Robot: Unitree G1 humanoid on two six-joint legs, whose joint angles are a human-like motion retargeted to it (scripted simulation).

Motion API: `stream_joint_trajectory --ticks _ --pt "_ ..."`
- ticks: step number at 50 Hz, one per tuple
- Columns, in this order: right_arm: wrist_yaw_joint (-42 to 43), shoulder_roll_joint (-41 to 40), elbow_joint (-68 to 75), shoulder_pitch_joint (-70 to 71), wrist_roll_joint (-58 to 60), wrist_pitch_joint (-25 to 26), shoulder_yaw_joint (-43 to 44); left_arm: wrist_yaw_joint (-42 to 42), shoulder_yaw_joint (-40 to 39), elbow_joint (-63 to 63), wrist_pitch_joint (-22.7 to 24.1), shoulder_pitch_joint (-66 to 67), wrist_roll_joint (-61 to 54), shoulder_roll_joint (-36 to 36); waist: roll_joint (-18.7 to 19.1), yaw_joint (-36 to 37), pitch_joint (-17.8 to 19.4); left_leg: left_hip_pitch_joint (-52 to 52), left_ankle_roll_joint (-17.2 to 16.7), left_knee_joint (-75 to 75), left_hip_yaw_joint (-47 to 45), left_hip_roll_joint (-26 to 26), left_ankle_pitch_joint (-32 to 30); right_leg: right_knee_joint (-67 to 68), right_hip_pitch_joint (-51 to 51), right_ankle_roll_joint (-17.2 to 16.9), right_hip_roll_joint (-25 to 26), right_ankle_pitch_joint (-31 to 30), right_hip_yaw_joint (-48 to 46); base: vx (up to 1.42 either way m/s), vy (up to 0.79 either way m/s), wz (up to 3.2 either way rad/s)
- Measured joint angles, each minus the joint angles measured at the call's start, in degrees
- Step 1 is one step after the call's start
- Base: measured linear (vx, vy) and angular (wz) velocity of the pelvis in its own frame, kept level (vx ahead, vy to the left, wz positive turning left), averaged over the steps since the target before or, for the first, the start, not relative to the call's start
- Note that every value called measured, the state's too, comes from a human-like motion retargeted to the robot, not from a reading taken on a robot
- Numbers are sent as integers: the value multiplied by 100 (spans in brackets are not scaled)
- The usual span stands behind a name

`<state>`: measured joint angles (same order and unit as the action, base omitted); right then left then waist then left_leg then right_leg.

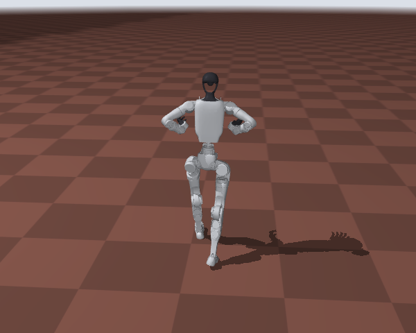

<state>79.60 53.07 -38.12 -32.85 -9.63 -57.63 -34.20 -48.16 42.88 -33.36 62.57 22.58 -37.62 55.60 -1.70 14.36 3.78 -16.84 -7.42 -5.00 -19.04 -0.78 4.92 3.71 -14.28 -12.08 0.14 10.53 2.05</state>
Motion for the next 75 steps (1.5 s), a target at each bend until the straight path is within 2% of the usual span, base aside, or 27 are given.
stream_joint_trajectory --ticks 4,8,10,14,17,20,23,25,27,30,32,35,37,40,43,45,49,50,53,57,59,63,67,69,72,75 --pt "-182 -46 56 -137 -8 -115 -11 247 148 -56 79 19 -129 -51 62 -113 -253 550 156 0 135 125 128 1015 123 -49 151 -1130 66 79 15 -5" --pt "-299 -49 127 -250 -46 -115 34 427 305 -43 127 19 -328 -79 242 -327 -494 925 172 134 346 390 565 3245 1239 -231 348 -2231 -189 71 15 14" --pt "-318 -11 111 -262 -143 -69 99 404 342 -42 101 -20 -391 -45 318 -471 -542 1033 110 238 449 477 751 4244 1925 -183 336 -2339 -395 63 13 25" --pt "-352 52 30 -309 -313 -50 286 302 359 -27 18 -73 -345 15 450 -787 -473 1233 -7 447 606 533 1054 5050 3005 306 51 -1596 -900 56 11 32" --pt "-354 61 -7 -391 -304 -76 418 270 368 -1 -10 -63 -250 10 501 -1032 -361 1394 0 562 734 477 1249 4629 3502 589 -202 -995 -1268 52 8 46" --pt "-347 66 -21 -471 -256 -78 524 256 387 23 -12 -62 -178 -28 441 -1302 -212 1572 62 646 912 276 1433 3369 3709 619 -426 -814 -1547 52 4 70" --pt "-337 100 -29 -491 -250 21 597 216 427 30 3 -118 -188 -55 237 -1626 14 1860 104 724 1178 -83 1639 1272 3518 403 -631 -1240 -1670 55 -2 99" --pt "-326 135 -47 -437 -271 164 611 149 444 36 17 -184 -226 -42 82 -1822 219 2176 117 751 1367 -290 1808 -102 3287 94 -748 -1617 -1751 61 -9 93" --pt "-314 141 -73 -339 -244 260 538 96 451 64 35 -219 -199 -22 10 -1875 352 2497 85 723 1424 -295 1950 -862 3250 -225 -704 -1670 -1910 62 -20 36" --pt "-272 139 -87 -192 -184 295 396 38 461 104 54 -241 -130 1 45 -1804 319 2794 -67 688 1333 -46 2048 -871 3562 -292 -395 -1216 -2060 62 -29 -6" --pt "-232 157 -84 -116 -156 310 354 -1 483 98 56 -273 -126 6 57 -1821 197 2953 -15 707 1425 -63 2037 -871 3497 -292 -389 -1257 -2052 70 -12 23" --pt "-191 166 -101 -78 -113 324 351 -25 496 88 55 -288 -138 -5 -7 -1889 0 3206 141 856 1698 -219 1891 -871 3157 -292 -545 -1634 -1947 76 -10 41" --pt "-169 142 -123 -88 -102 310 348 -16 478 100 46 -271 -144 -20 -81 -1877 -109 3310 262 1149 1836 -348 1599 -871 2847 -291 -695 -1701 -1885 79 -13 24" --pt "-104 92 -160 -112 -131 267 288 17 437 138 -1 -225 -150 -25 -250 -1742 -229 3135 491 2147 1827 -562 853 -871 2339 -202 -932 -1429 -1779 76 -19 -8" --pt "-12 83 -209 -141 -182 242 191 69 391 143 -60 -145 -178 22 -436 -1569 -393 2106 775 4161 1518 -685 222 -797 2033 -78 -1134 -1070 -1660 66 -23 -17" --pt "27 107 -241 -141 -214 266 148 92 338 123 -93 -106 -212 62 -488 -1444 -509 1244 989 5427 1251 -636 124 -718 1978 -53 -1176 -902 -1590 58 -20 -20" --pt "24 112 -237 -147 -195 283 68 136 236 77 -85 -37 -218 96 -606 -1066 -551 48 1419 6400 832 -601 710 -546 1891 -201 -1203 -644 -1334 54 -16 -52" --pt "16 97 -224 -161 -170 273 46 151 216 71 -71 -10 -206 94 -643 -965 -548 -171 1489 6381 782 -647 886 -502 1866 -261 -1216 -578 -1257 51 -15 -74" --pt "10 -5 -152 -175 -73 225 6 170 125 74 -30 47 -169 85 -651 -625 -544 -712 1422 5724 918 -752 1094 -399 1822 -292 -1035 -373 -987 50 -15 -88" --pt "12 -112 -60 -188 43 209 11 97 -4 69 -12 82 -139 73 -526 -216 -507 -894 1194 3736 1207 -871 592 -347 1605 -291 -829 -85 -663 54 -1 -94" --pt "5 -134 -42 -179 89 221 20 45 -63 51 -12 81 -132 80 -371 -23 -436 -737 1068 2509 1150 -731 288 -351 1381 -262 -654 67 -511 59 6 -105" --pt "7 -148 -40 -140 120 198 14 9 -118 -7 1 44 -117 107 0 241 -215 -369 537 594 421 -289 44 -389 751 -141 -199 342 -268 64 3 -91" --pt "46 -167 -28 -195 78 115 -46 45 -49 -54 13 51 -79 144 68 255 -165 -215 19 0 -462 -240 153 -331 252 -98 -95 494 -167 67 7 -37" --pt "68 -178 6 -167 19 54 -64 55 -8 -74 12 -8 -90 165 28 214 -217 -138 -25 0 -654 -250 140 -241 139 -53 -77 474 -113 68 8 -9" --pt "41 -216 115 -66 -95 -62 -63 109 74 -82 16 -164 -163 166 -25 88 -343 49 92 0 -600 -261 50 40 85 -15 -9 240 -40 72 10 10" --pt "-34 -243 178 -127 -63 -122 -30 216 173 -103 43 -158 -198 151 -45 -60 -496 385 230 0 -396 -248 217 617 115 -69 74 -443 24 77 12 20"
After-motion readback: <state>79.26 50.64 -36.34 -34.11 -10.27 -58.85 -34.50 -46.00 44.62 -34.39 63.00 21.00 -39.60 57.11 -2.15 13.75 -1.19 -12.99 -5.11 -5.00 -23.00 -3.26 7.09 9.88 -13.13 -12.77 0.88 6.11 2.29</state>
